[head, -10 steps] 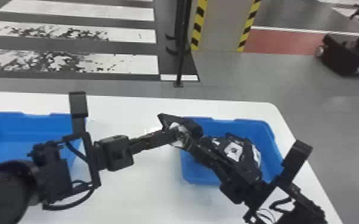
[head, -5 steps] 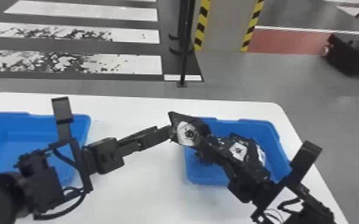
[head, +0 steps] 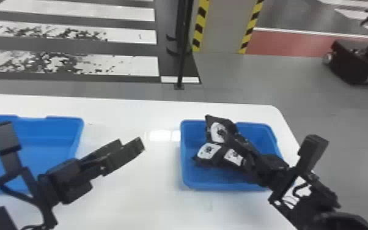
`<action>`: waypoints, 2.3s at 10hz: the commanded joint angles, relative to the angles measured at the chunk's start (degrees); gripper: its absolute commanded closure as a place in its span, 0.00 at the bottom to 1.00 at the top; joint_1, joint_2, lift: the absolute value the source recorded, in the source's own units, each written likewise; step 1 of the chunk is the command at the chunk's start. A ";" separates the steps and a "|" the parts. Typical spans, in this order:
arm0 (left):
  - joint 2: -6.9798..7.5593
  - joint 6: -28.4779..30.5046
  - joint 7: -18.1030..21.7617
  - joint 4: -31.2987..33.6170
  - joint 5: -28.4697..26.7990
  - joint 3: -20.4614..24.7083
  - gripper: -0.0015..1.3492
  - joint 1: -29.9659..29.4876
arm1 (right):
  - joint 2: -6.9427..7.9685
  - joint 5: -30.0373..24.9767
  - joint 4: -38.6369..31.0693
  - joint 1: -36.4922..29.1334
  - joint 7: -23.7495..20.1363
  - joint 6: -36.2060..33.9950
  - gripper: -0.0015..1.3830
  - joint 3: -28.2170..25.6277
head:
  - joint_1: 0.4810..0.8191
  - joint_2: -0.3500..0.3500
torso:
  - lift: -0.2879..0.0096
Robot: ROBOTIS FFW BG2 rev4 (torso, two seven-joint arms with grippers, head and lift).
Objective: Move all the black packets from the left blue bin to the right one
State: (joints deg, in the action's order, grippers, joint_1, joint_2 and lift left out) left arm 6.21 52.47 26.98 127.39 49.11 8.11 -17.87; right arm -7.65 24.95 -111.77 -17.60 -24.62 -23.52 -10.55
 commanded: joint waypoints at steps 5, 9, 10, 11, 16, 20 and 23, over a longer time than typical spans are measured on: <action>-1.11 -14.36 0.00 8.24 -2.26 5.03 0.15 -12.37 | 0.27 -3.01 -0.94 -2.22 2.92 -0.52 0.05 -5.33 | 0.63 0.18 | 0.46; -5.77 -28.14 0.00 10.07 -15.86 12.34 0.15 -21.08 | 3.69 -9.30 -16.83 -18.25 4.15 11.29 0.09 -4.76 | 0.63 0.32 | 0.46; -6.35 -31.10 -0.61 10.21 -19.40 12.91 0.15 -23.76 | 4.48 -10.44 -20.06 -22.05 5.38 15.51 0.09 -4.07 | 0.63 0.39 | 0.46; -6.35 -30.25 -2.54 11.61 -22.03 12.57 0.15 -25.73 | 5.01 -11.47 -22.46 -25.00 6.34 19.17 0.09 -4.07 | 0.63 0.42 | 0.46; -6.35 -46.99 -7.55 12.17 -30.37 6.17 0.14 -32.05 | 7.65 -12.04 -28.64 -37.94 11.09 28.02 0.10 -1.90 | 0.63 0.50 | 0.46; -6.35 -43.61 -8.35 12.17 -32.09 3.55 0.15 -31.91 | 6.94 -12.38 -29.21 -38.64 11.09 28.31 0.10 -0.99 | 0.63 0.44 | 0.46; -6.35 -43.05 -8.43 12.17 -32.43 3.55 0.15 -31.91 | 6.86 -12.15 -28.92 -38.50 11.09 28.31 0.10 -0.87 | 0.63 0.44 | 0.46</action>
State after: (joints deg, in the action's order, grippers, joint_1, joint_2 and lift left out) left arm 0.26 9.36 18.54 139.57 16.71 11.67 -49.74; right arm -0.81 12.78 -140.73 -56.17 -13.53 4.79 -11.44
